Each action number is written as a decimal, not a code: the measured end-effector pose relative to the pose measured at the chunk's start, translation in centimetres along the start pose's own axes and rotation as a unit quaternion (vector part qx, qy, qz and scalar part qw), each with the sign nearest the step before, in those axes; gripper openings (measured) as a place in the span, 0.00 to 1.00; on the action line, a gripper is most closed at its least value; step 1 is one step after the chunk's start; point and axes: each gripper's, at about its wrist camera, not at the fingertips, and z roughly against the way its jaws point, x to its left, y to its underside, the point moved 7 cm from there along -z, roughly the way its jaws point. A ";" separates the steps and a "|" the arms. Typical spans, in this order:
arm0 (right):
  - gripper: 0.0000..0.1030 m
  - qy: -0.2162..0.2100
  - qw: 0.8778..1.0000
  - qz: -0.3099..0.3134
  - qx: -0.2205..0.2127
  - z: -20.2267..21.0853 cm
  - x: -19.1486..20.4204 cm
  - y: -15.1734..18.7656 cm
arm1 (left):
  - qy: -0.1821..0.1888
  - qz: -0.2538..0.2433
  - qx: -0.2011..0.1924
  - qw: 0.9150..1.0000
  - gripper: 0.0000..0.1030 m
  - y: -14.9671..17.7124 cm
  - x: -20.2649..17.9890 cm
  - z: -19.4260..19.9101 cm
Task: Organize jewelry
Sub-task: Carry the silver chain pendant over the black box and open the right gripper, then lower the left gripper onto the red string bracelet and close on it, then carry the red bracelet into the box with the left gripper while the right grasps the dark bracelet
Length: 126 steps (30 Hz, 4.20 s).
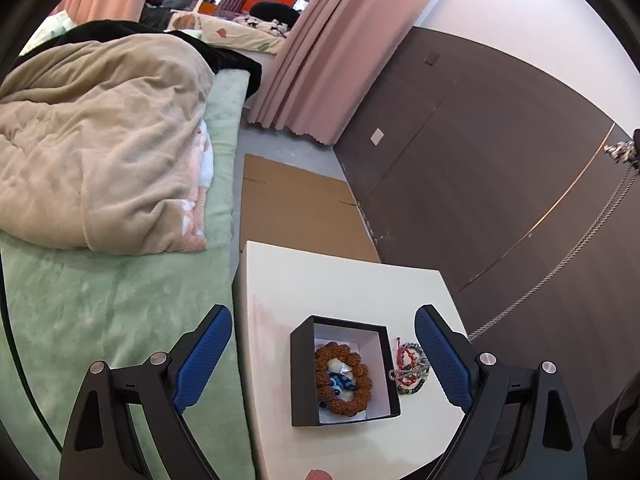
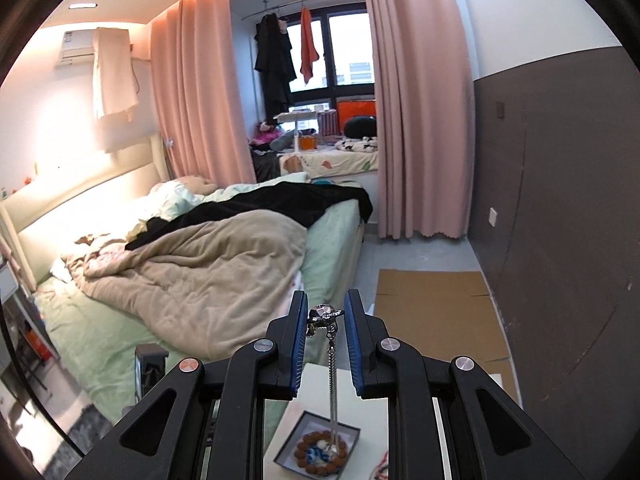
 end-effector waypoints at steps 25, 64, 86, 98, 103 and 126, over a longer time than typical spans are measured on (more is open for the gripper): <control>0.51 -0.046 0.983 -0.058 0.170 -10.7 -2.6 14.2 | -0.039 -0.010 0.018 0.999 0.90 0.7 1.1 -1.6; 0.63 -0.070 0.916 -0.323 0.227 -5.5 -23.8 26.8 | -0.112 -0.135 0.219 0.960 0.41 9.1 -14.8 -15.5; 0.63 -0.065 0.906 -0.350 0.229 -4.5 -25.9 27.2 | -0.210 -0.138 0.266 0.931 0.22 11.9 -12.9 -21.5; 0.63 -0.059 0.905 -0.336 0.255 -6.8 -24.8 28.2 | -0.158 -0.131 0.238 0.949 0.07 10.7 -14.1 -19.3; 0.62 -0.057 0.905 -0.320 0.273 -8.3 -23.5 28.9 | -0.131 -0.132 0.215 0.959 0.07 9.5 -15.5 -16.7; 0.14 -0.027 0.906 -0.244 0.345 -14.3 -19.2 31.8 | -0.117 -0.110 0.162 0.974 0.07 6.0 -12.4 -9.9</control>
